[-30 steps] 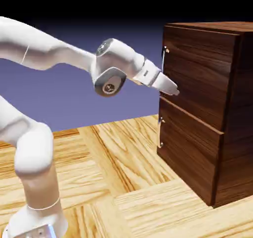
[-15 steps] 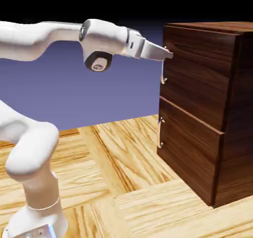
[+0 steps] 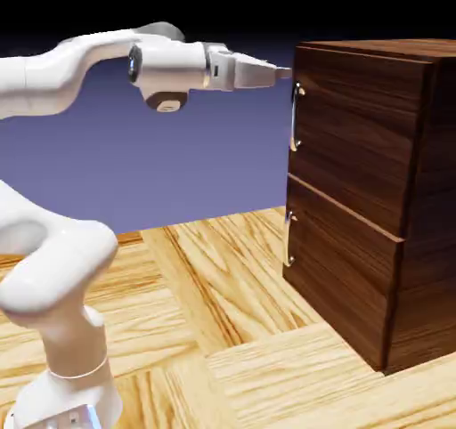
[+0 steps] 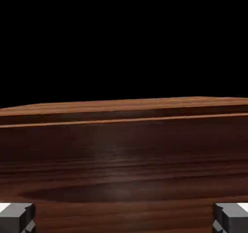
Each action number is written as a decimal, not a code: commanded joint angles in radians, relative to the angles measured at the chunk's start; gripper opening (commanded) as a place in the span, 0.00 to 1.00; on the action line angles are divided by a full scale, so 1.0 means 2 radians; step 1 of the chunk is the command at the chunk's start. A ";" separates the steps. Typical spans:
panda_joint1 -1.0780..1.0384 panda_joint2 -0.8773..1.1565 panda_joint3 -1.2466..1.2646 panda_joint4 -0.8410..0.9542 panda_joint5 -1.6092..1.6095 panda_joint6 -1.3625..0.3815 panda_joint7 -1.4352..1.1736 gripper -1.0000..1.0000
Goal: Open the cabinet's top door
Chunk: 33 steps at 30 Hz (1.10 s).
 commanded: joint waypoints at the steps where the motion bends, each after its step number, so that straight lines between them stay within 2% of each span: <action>1: -0.009 -0.005 0.011 0.006 0.022 0.000 -0.012 0.50; 18: -0.162 -0.095 0.197 0.101 0.391 0.005 -0.216 0.50; 25: -0.251 -0.093 0.233 0.169 0.410 -0.008 -0.218 0.50; 26: -0.251 -0.093 0.233 0.169 0.410 -0.008 -0.218 0.00; 33: -0.161 -0.105 0.180 0.061 0.417 -0.096 -0.243 0.00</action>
